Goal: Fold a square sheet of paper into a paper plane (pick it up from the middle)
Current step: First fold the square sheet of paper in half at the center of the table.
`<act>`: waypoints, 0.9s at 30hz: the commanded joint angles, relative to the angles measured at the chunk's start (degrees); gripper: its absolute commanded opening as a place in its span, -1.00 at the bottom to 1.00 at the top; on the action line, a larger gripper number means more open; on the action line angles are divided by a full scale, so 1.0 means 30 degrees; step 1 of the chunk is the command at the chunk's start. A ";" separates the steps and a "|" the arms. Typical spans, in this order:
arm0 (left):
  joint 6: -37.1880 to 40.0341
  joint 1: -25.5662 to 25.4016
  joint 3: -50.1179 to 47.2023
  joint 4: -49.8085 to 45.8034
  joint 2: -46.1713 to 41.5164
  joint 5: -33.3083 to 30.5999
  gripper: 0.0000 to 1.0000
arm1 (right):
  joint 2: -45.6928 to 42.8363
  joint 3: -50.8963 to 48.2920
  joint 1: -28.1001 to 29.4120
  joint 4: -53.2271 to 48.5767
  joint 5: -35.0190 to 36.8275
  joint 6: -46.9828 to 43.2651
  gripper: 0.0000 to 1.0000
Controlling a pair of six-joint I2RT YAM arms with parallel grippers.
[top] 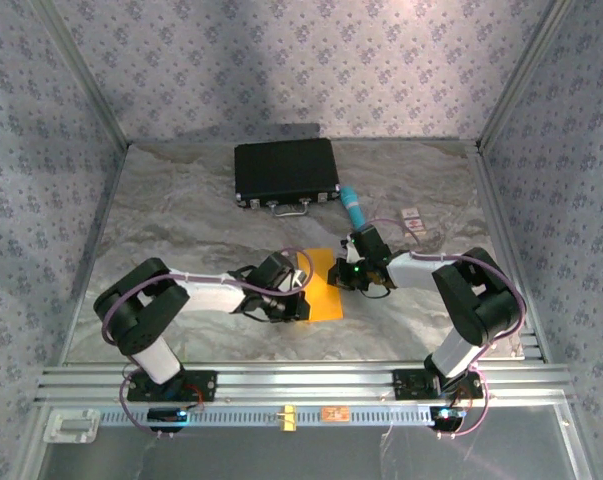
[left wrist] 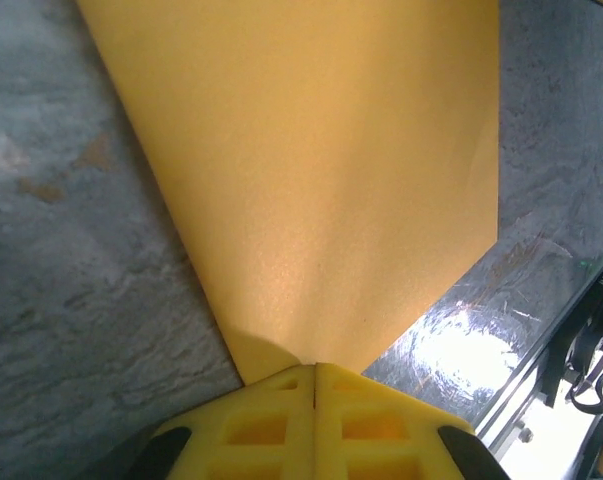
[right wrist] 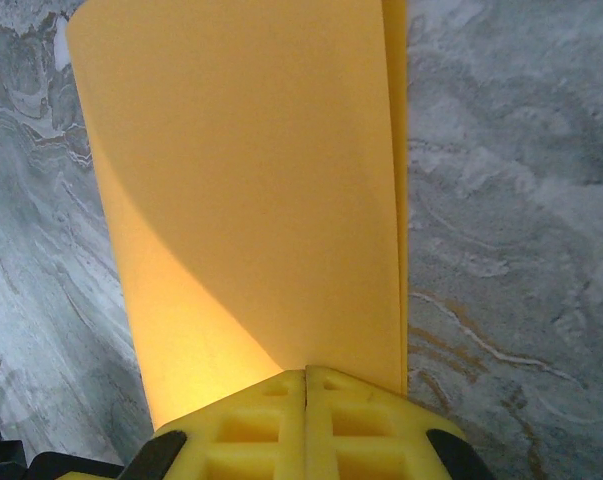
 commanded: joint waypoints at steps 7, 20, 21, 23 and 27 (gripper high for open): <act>0.0364 -0.0394 -0.1280 -0.2435 -0.0286 0.0005 -0.87 | 0.0848 -0.0653 -0.0087 -0.1852 0.1319 -0.0064 -1.00; 0.0479 -0.0393 -0.1128 -0.2317 -0.2101 0.0323 -0.88 | 0.0826 -0.0610 -0.0050 -0.1726 0.1053 -0.0183 -1.00; 0.0478 -0.0387 -0.0936 -0.2313 -0.2490 0.0329 -0.88 | 0.0806 -0.0595 -0.0044 -0.1735 0.1014 -0.0186 -1.00; 0.0536 -0.0200 -0.0650 -0.2310 -0.3194 0.0353 -0.89 | 0.0691 -0.0638 -0.0034 -0.1713 0.0942 -0.0240 -1.00; 0.0440 0.1680 -0.0202 -0.2011 -0.4245 0.0621 -0.82 | 0.0623 -0.0569 -0.0032 -0.1796 0.0861 -0.0348 -1.00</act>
